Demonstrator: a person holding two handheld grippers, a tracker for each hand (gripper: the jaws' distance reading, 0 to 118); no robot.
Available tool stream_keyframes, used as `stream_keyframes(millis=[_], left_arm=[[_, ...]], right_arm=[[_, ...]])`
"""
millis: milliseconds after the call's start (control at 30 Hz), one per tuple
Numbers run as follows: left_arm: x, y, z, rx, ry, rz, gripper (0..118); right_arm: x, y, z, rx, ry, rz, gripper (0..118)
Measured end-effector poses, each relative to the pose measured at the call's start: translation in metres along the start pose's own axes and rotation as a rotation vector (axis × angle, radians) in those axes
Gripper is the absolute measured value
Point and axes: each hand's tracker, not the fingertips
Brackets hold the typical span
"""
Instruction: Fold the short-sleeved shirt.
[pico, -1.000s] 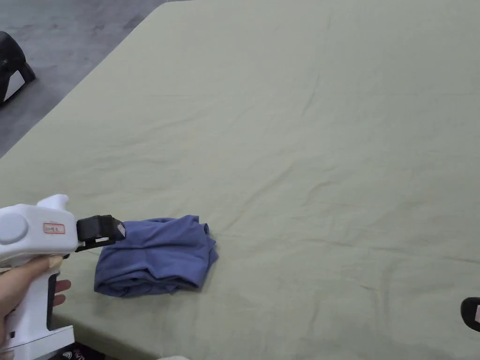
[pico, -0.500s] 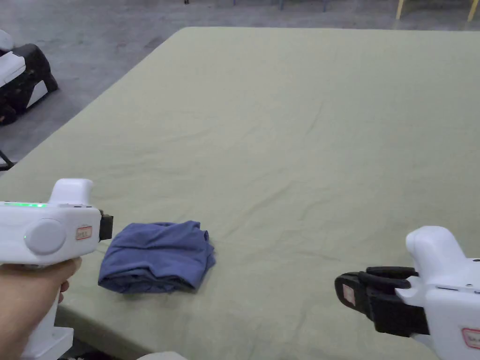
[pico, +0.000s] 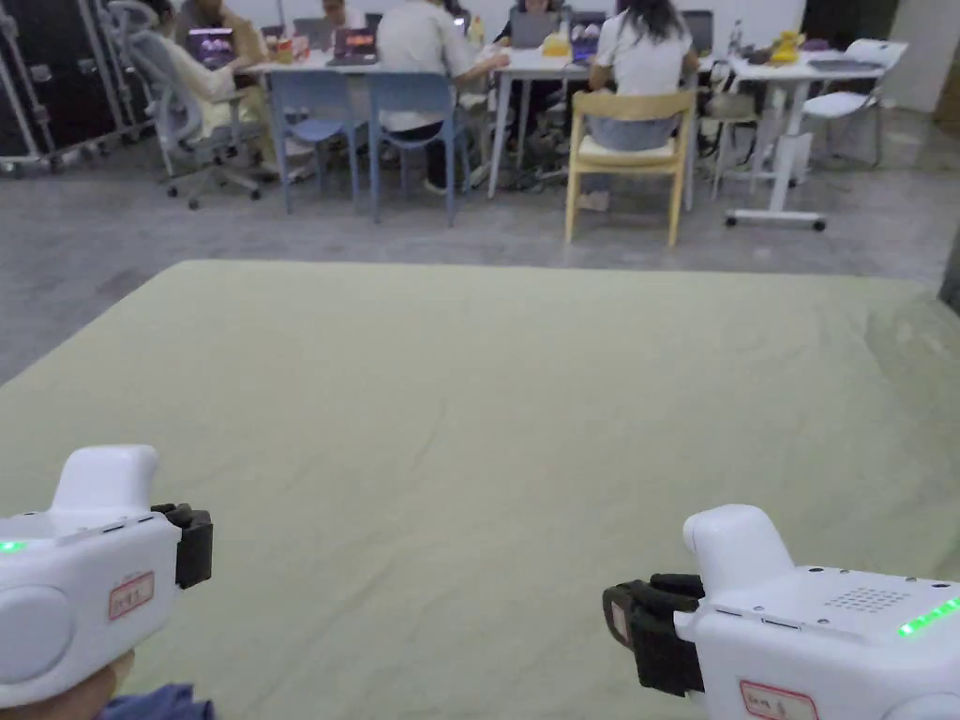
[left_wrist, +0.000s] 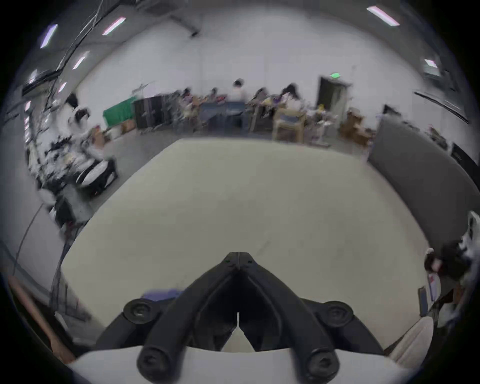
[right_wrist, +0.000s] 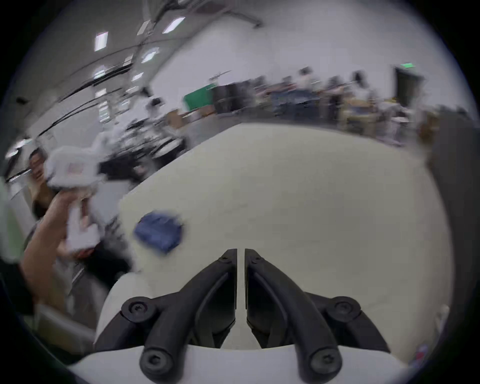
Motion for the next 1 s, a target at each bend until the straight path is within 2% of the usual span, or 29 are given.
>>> stream_keyframes(millis=[33, 133, 233, 267, 367, 533, 867, 1000], left_arm=[[0.026, 0.018, 0.000, 0.072, -0.035, -0.018, 0], [0.085, 0.060, 0.003, 0.241, -0.108, -0.001, 0], [0.132, 0.092, 0.019, 0.355, -0.166, 0.048, 0], [0.145, 0.099, 0.025, 0.386, -0.156, 0.053, 0], [0.173, 0.112, 0.043, 0.468, -0.128, 0.051, 0], [0.195, 0.113, 0.058, 0.496, -0.114, 0.015, 0], [0.183, 0.108, 0.074, 0.479, -0.096, 0.042, 0], [0.180, 0.107, 0.080, 0.490, -0.093, 0.041, 0]], right_arm=[[0.023, 0.017, 0.021, 0.084, -0.137, -0.035, 7], [0.063, 0.053, 0.078, 0.267, -0.381, -0.136, 7], [0.080, 0.077, 0.132, 0.411, -0.589, -0.149, 7], [0.083, 0.081, 0.146, 0.451, -0.644, -0.143, 7], [0.080, 0.083, 0.168, 0.518, -0.731, -0.129, 7], [0.075, 0.076, 0.168, 0.503, -0.720, -0.134, 7], [0.062, 0.076, 0.166, 0.516, -0.670, -0.123, 9], [0.057, 0.079, 0.168, 0.531, -0.654, -0.113, 20]])
